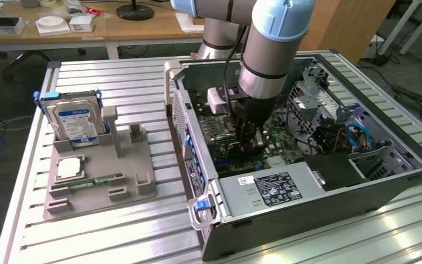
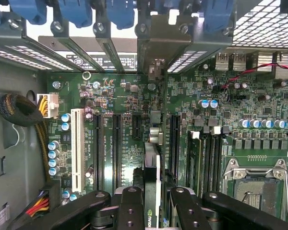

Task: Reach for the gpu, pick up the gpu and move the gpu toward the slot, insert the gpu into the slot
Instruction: 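Insert the gpu into the slot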

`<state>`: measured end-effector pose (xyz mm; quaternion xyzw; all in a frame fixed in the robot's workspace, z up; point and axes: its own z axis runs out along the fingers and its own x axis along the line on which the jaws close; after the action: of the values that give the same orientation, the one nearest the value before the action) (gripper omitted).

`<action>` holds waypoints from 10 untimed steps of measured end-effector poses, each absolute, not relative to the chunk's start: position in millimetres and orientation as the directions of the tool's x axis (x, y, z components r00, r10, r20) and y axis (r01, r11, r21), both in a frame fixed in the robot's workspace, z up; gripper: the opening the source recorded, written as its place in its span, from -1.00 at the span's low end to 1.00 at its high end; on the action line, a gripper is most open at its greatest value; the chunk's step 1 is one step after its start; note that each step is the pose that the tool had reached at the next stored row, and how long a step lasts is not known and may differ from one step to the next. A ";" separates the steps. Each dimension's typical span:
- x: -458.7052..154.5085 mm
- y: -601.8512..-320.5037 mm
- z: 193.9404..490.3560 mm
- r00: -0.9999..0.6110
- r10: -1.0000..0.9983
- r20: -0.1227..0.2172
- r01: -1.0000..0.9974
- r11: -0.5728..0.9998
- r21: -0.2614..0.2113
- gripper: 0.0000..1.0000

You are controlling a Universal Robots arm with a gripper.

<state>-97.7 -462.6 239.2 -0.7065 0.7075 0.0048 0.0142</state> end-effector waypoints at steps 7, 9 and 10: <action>-98.4 -462.5 238.9 -0.001 -1.000 -0.027 -1.000 0.001 -0.014 -0.48; -99.1 -462.5 238.9 -0.001 -1.000 -0.027 -1.000 0.001 -0.014 -0.48; -99.5 -462.5 239.0 -0.001 -1.000 -0.027 -1.000 0.001 -0.013 -0.48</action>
<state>-99.5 -462.5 239.0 -0.7066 0.7074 0.0048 0.0144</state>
